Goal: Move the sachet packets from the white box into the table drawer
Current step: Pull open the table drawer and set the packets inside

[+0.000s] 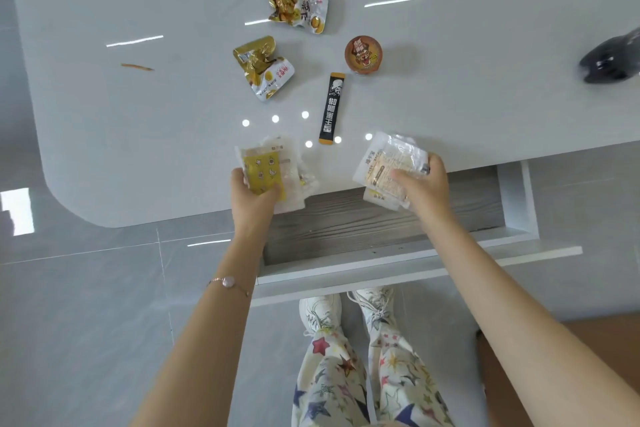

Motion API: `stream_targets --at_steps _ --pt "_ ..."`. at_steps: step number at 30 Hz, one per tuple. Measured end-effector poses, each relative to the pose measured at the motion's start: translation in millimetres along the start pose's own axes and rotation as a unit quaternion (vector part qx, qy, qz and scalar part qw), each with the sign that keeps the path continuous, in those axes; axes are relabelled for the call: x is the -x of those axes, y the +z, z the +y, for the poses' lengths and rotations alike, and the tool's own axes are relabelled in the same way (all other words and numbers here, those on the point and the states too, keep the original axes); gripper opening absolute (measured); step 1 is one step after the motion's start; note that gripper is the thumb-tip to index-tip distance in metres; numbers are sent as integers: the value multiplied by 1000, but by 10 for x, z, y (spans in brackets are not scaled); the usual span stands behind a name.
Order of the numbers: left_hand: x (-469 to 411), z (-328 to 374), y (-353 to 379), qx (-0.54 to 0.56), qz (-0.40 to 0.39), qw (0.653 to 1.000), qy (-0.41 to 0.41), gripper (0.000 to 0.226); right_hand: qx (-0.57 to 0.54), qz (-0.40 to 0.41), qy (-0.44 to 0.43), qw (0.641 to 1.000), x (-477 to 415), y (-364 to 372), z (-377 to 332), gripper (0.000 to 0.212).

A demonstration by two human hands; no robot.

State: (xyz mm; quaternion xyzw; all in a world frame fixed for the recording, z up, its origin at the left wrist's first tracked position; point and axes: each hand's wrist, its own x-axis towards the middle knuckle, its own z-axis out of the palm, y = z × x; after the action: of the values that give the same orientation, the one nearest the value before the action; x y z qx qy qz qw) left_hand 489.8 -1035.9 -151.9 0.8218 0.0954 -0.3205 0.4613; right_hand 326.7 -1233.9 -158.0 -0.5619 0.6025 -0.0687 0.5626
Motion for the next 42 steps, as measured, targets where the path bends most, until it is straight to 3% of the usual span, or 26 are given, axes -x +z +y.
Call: stream_targets --at_steps 3,8,14,18,20,22,25,29,33,36,42 --pt "208 -228 -131 39 -66 996 -37 34 -39 -72 58 995 201 -133 169 30" --pt "359 -853 -221 -32 -175 979 -100 29 14 -158 121 980 363 -152 606 31" --pt "-185 -1321 148 -86 -130 976 -150 46 -27 -112 171 979 -134 479 1089 30" --pt "-497 -1540 321 -97 -87 978 -165 40 -31 -72 191 979 -437 863 1370 47" --pt "-496 -1548 320 -107 -87 979 -152 46 9 -47 154 987 -402 937 1381 42" --pt "-378 -1478 266 -160 -79 977 -120 60 126 -29 60 990 -237 894 1280 41" --pt "-12 -1191 119 -228 -69 970 -45 69 303 -47 -88 948 124 694 990 53" --pt "614 -581 -150 -225 -92 970 28 62 411 -115 -161 890 647 422 376 54" --pt "1166 32 -447 -317 -37 937 140 63 491 -113 -258 824 1088 156 -310 56" --pt "1440 334 -633 -373 -4 910 180 66 552 -104 -303 770 1375 24 -697 60" --pt "1947 719 -1093 -401 41 894 196 66 596 -134 -345 713 1980 -152 -1364 68"
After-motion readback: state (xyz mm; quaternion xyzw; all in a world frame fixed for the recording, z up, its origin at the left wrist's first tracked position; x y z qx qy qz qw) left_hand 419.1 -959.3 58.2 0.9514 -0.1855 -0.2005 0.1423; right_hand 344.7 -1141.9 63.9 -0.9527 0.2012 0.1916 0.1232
